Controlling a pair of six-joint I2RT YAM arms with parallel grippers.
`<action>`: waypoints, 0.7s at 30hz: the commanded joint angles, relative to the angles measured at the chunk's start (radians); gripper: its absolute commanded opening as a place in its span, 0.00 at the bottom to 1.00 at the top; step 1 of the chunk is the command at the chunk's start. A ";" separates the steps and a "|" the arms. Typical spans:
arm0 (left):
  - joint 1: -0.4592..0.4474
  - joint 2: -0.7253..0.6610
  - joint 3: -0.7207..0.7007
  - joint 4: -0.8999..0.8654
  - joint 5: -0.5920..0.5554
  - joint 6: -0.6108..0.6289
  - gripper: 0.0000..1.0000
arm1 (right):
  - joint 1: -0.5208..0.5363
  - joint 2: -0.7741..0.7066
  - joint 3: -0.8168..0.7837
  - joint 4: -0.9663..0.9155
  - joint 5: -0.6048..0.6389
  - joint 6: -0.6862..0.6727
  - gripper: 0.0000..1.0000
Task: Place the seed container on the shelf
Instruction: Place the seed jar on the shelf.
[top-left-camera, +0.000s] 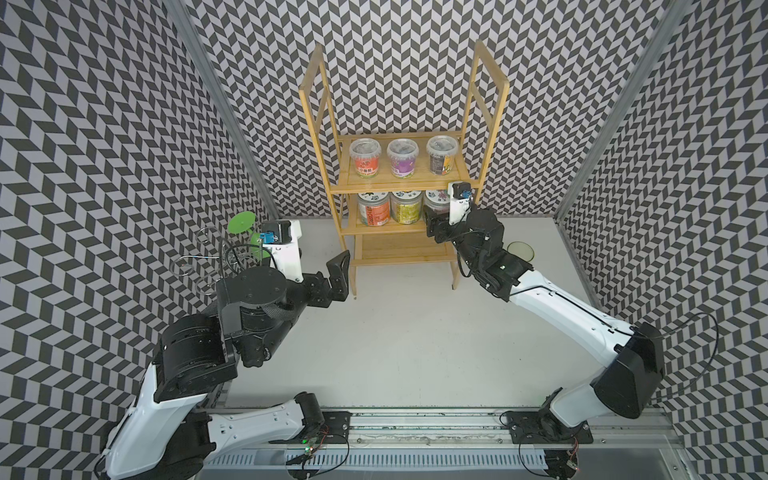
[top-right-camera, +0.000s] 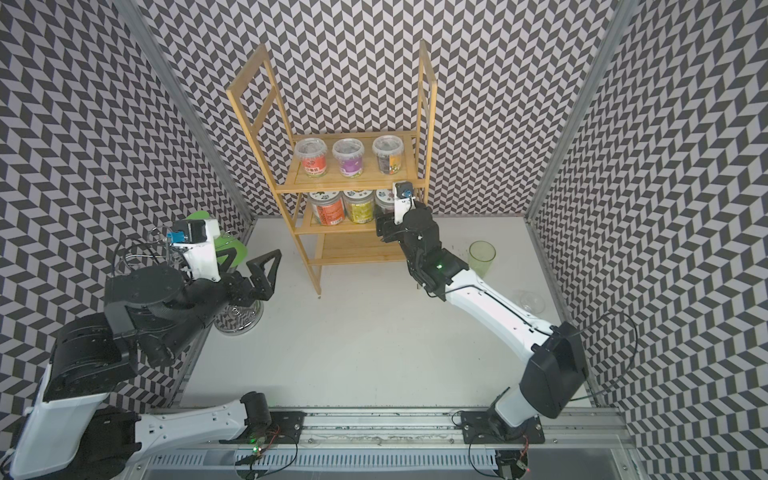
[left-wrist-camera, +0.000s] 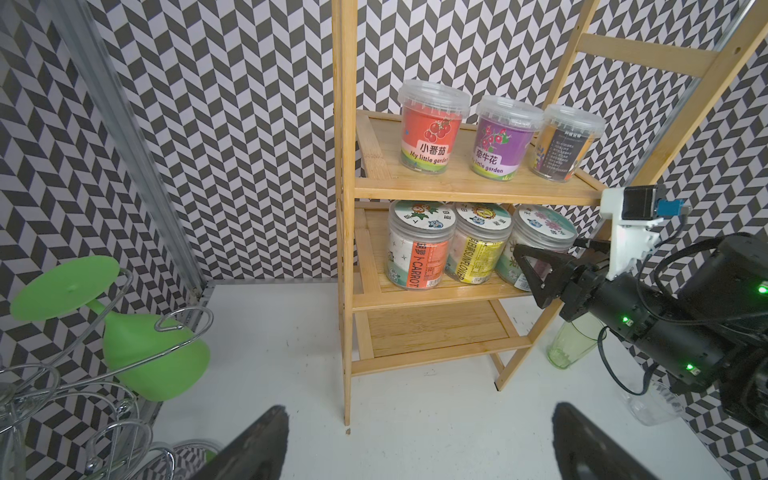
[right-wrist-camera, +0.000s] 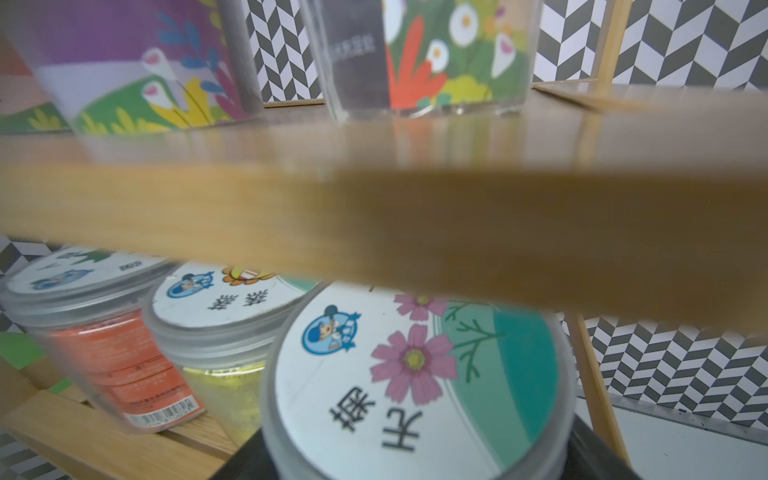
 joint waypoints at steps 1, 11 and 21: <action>0.000 -0.007 -0.004 -0.003 -0.011 0.011 1.00 | -0.014 0.019 0.028 0.026 0.002 -0.020 0.73; 0.000 -0.001 0.000 0.001 -0.006 0.011 1.00 | -0.028 0.049 0.054 0.033 -0.002 -0.018 0.74; 0.000 0.001 0.003 0.001 -0.010 0.011 1.00 | -0.044 0.072 0.074 0.039 -0.010 -0.021 0.76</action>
